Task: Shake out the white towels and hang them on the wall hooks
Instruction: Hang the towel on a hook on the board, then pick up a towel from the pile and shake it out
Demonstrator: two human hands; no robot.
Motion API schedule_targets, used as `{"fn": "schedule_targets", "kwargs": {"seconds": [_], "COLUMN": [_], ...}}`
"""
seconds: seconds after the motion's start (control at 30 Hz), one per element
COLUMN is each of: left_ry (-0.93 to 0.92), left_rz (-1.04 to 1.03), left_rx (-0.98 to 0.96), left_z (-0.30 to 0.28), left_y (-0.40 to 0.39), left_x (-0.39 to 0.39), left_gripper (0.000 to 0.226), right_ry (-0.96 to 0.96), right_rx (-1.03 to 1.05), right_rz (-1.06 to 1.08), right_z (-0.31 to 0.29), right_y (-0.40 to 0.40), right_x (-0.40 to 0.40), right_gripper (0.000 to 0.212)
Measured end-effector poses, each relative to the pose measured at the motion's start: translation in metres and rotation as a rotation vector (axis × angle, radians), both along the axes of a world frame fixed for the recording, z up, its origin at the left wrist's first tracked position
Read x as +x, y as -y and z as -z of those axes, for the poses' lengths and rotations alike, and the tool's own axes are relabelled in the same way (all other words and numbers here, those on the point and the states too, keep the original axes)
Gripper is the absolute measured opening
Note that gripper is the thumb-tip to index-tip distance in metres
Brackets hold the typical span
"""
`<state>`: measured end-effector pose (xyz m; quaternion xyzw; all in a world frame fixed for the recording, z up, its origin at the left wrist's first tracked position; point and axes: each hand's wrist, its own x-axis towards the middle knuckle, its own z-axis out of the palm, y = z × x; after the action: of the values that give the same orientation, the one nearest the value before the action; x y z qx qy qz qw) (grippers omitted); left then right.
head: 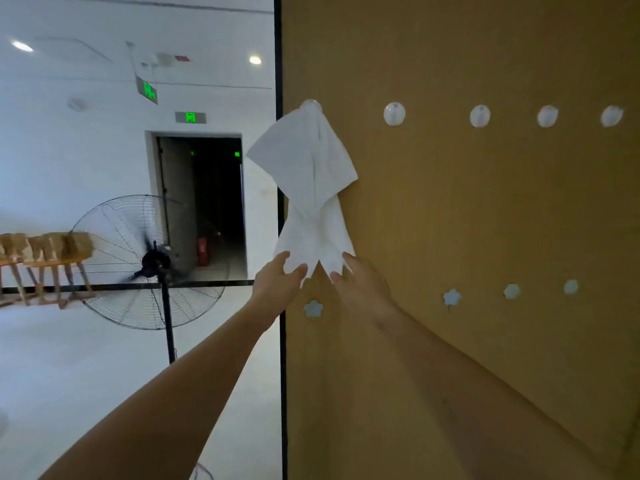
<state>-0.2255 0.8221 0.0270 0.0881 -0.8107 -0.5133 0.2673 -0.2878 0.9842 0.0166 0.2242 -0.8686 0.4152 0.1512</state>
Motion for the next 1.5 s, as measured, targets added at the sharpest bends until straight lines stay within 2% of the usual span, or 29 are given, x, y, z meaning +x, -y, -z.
{"fn": "schedule_targets", "kwargs": {"seconds": [0.1,0.17,0.23,0.37,0.47,0.73,0.93,1.13,1.3,1.5], "left_ry": [0.007,-0.011,-0.017,0.0,0.015,0.042,0.016,0.021,-0.051,-0.133], "left_rz": [0.075,0.142,0.226,0.357,0.434,0.741,1.028,1.335,1.601,1.936], "left_rx": [-0.06,-0.107,-0.196,-0.287,-0.337,-0.512,-0.604,-0.801,-0.987,-1.181], "left_z": [0.005,0.011,0.017,0.029,0.037,0.064,0.102,0.17,0.237,0.305], "left_y": [-0.001,-0.008,-0.019,-0.056,-0.105,-0.299,-0.482,-0.646,-0.743,-0.817], "left_x": [0.012,0.018,0.025,0.039,0.056,0.137,0.265,0.423,0.564,0.73], "left_gripper": [0.06,0.05,0.035,0.05,0.06,0.064,0.061,0.062,0.061,0.059], "right_ry": [-0.046,-0.071,-0.038,0.014,0.033,0.16,0.299,0.455,0.607,0.778], "right_rx": [0.071,0.105,0.097,0.186,0.204,0.192,0.122,-0.029,-0.169,-0.419], "right_rz": [0.092,0.134,0.186,0.343,0.473,0.807,1.088,1.383,1.618,1.867], "right_z": [0.005,0.011,0.021,0.033,0.036,0.069,0.119,0.189,0.249,0.32], "right_y": [-0.004,-0.009,-0.02,-0.057,-0.103,-0.282,-0.445,-0.569,-0.616,-0.627], "right_x": [0.033,0.052,0.071,0.106,0.14,0.276,0.44,0.645,0.816,0.981], "right_gripper": [0.052,0.043,0.049,0.06,0.062,0.066,0.067,0.065,0.063,0.063]}}
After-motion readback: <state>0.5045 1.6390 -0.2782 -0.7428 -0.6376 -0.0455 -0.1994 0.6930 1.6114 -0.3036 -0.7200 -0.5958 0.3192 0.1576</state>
